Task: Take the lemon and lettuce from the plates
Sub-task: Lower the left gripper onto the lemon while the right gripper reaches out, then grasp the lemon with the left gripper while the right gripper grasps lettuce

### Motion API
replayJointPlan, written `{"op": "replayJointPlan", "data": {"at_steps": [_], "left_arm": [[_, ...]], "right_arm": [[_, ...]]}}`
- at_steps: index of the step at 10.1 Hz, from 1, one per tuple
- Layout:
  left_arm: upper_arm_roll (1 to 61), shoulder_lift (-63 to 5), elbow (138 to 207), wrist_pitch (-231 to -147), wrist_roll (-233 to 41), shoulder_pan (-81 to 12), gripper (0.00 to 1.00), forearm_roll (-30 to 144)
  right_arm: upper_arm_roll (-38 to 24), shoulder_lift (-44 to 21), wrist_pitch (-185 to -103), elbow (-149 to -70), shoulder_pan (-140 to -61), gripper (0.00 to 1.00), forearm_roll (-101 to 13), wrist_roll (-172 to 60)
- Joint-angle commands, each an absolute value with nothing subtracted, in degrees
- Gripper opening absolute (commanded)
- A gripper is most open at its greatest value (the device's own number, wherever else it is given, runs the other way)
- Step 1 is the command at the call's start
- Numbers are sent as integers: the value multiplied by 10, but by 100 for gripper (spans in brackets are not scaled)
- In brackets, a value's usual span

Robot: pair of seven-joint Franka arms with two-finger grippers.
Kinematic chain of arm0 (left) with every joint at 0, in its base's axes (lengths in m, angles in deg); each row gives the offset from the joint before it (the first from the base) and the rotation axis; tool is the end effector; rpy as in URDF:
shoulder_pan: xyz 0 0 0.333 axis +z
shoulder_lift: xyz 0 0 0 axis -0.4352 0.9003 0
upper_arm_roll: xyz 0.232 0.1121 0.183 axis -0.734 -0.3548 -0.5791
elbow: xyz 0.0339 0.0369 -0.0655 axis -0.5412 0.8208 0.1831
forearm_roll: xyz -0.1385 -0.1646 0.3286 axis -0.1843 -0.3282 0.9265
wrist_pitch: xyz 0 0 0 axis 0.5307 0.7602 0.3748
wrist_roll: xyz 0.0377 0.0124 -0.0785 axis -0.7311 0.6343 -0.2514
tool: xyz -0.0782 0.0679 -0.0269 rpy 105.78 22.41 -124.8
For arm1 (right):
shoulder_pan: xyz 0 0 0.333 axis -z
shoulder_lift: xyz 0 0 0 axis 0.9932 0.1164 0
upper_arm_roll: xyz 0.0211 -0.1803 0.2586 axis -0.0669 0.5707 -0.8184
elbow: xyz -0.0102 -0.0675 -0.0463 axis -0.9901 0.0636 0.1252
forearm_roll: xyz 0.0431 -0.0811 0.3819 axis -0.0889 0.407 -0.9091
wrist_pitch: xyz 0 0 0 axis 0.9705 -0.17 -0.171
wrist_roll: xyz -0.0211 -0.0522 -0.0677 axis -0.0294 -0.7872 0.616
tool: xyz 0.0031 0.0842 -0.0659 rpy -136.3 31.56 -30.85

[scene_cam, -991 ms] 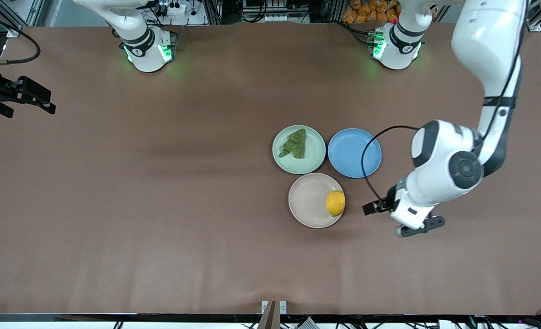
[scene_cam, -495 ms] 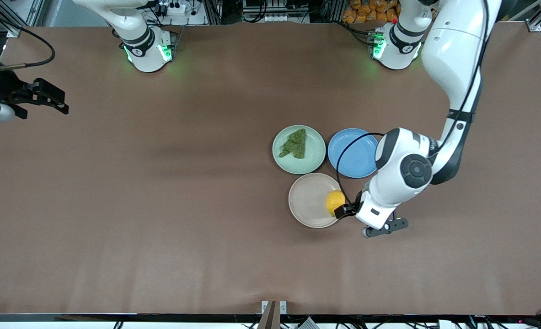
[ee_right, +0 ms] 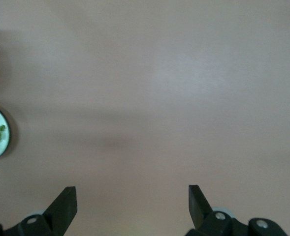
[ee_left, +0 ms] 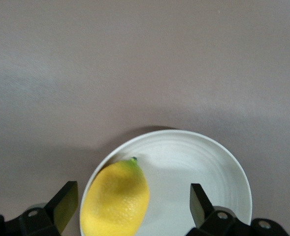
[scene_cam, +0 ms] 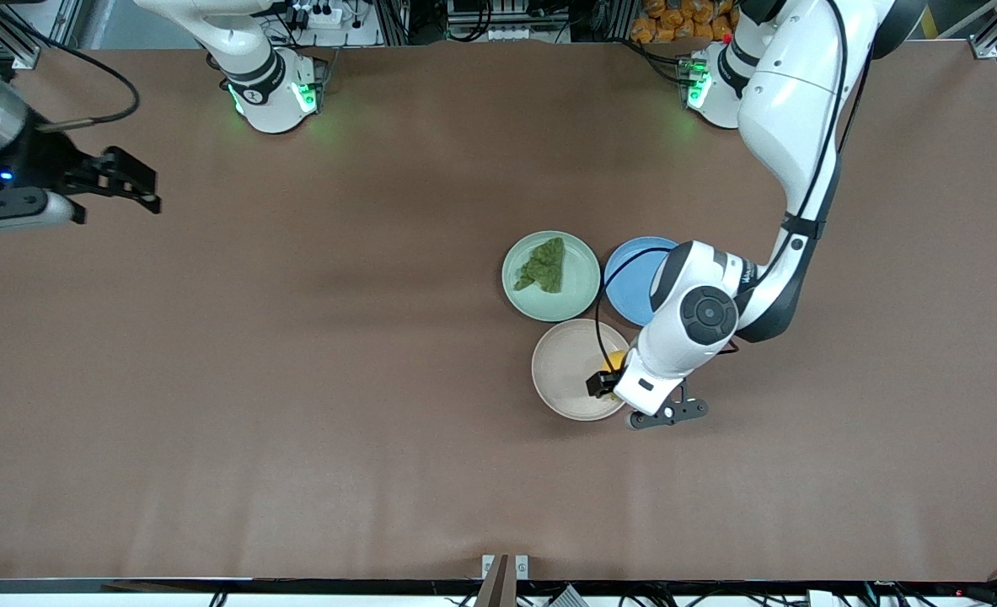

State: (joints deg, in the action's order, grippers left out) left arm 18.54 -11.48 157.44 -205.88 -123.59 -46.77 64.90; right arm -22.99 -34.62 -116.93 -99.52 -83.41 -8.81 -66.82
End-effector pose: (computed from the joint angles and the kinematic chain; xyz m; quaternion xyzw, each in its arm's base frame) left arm 0.6608 -0.3154 0.2471 0.9937 0.0866 0.0307 0.0644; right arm 0.5442 0.1043 0.6283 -0.9990 -0.0403 0.0100 0.0176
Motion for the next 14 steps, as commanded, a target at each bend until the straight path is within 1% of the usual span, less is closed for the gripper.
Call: {"op": "replayJointPlan", "data": {"at_steps": [1,3,6,8,10,11,12,13,14], "left_arm": [[172,-105,1561,-2061,-1242,-485,100,673],[173,-105,1567,-2058,-1234,-485,100,716],[175,-92,1573,-2052,-1202,-498,100,741],[175,-89,1576,-2048,-1200,-501,100,741],[175,-89,1577,-2047,-1196,-501,99,741],[175,-90,1577,-2044,-1196,-499,46,736],[175,-92,1576,-2030,-1196,-498,6,733],[175,-92,1576,-2027,-1196,-498,0,733],[175,-93,1576,-2026,-1198,-498,0,732]], "right_arm": [[-312,-297,-1224,-1000,-844,100,-87,-807],[-345,-235,-1292,-1000,-893,100,-79,-922],[-350,-126,-1400,-998,-1009,100,-13,-1113],[-350,-64,-1471,-997,-1066,98,20,-1220],[-350,-5,-1535,-995,-1122,92,83,-1349],[-350,19,-1554,-994,-1142,90,106,-1399],[-350,40,-1561,-993,-1163,86,131,-1437],[-349,62,-1593,-990,-1182,83,147,-1473],[-349,76,-1617,-988,-1190,80,168,-1510]]}}
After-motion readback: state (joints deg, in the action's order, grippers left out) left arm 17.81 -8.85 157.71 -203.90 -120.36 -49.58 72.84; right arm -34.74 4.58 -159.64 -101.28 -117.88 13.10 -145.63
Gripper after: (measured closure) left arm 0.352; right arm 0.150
